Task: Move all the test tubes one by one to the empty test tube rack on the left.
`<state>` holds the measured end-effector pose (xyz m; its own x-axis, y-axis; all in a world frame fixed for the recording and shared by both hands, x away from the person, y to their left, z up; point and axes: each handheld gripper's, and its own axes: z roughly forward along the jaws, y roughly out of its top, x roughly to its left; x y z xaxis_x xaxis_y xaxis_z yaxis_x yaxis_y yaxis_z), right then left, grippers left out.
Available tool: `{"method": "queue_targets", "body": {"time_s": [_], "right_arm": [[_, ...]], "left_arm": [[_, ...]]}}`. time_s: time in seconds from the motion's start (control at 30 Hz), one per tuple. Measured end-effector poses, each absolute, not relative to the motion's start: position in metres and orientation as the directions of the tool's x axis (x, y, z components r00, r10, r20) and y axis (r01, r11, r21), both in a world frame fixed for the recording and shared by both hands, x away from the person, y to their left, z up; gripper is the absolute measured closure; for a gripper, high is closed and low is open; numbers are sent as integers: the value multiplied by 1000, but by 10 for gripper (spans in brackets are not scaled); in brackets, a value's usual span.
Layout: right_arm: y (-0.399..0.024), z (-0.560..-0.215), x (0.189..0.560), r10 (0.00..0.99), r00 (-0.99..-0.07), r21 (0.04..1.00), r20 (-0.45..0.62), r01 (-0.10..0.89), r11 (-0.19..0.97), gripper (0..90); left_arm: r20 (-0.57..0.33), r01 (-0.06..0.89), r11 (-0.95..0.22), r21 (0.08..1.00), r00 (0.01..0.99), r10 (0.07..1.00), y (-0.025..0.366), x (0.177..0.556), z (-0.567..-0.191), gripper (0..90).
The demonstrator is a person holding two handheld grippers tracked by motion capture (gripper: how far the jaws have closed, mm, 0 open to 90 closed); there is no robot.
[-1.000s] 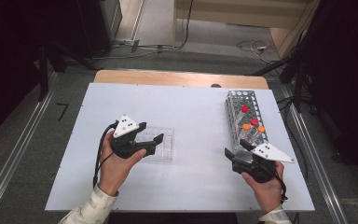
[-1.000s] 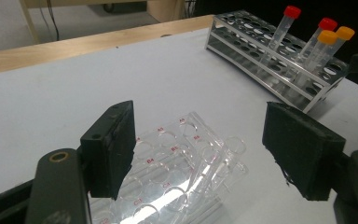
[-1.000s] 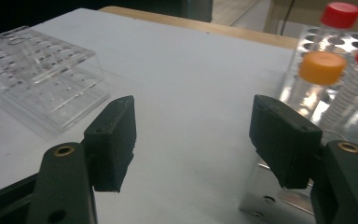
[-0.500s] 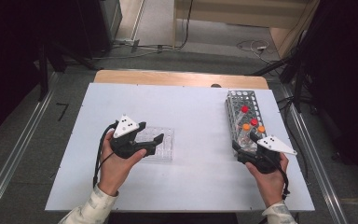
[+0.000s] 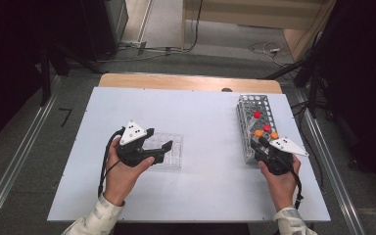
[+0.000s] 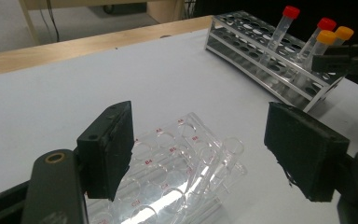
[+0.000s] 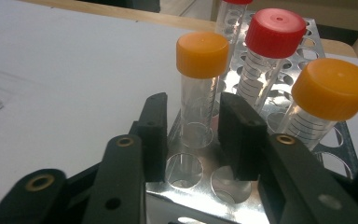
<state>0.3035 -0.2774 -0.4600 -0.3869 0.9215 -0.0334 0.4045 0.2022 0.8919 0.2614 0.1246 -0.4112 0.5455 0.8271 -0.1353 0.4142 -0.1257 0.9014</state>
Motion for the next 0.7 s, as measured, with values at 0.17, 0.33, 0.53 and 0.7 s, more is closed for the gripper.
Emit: {"method": "queue_targets", "body": {"time_s": [0.17,0.33,0.53,0.7], "right_arm": [[-277,-462,307,923,-382,888,-34,412,203,712],[-278,-461,307,926,-377,892,-26,410,192,720],[-281,-445,301,926,-378,910,-19,376,172,721],[-283,-431,295,923,-385,924,-18,346,162,722]], "left_arm": [[-134,414,-127,901,546,827,125,261,-411,251],[-134,413,-127,902,547,826,124,261,-411,251],[-131,409,-127,904,547,827,124,260,-410,250],[-128,409,-131,903,547,827,124,260,-410,248]]}}
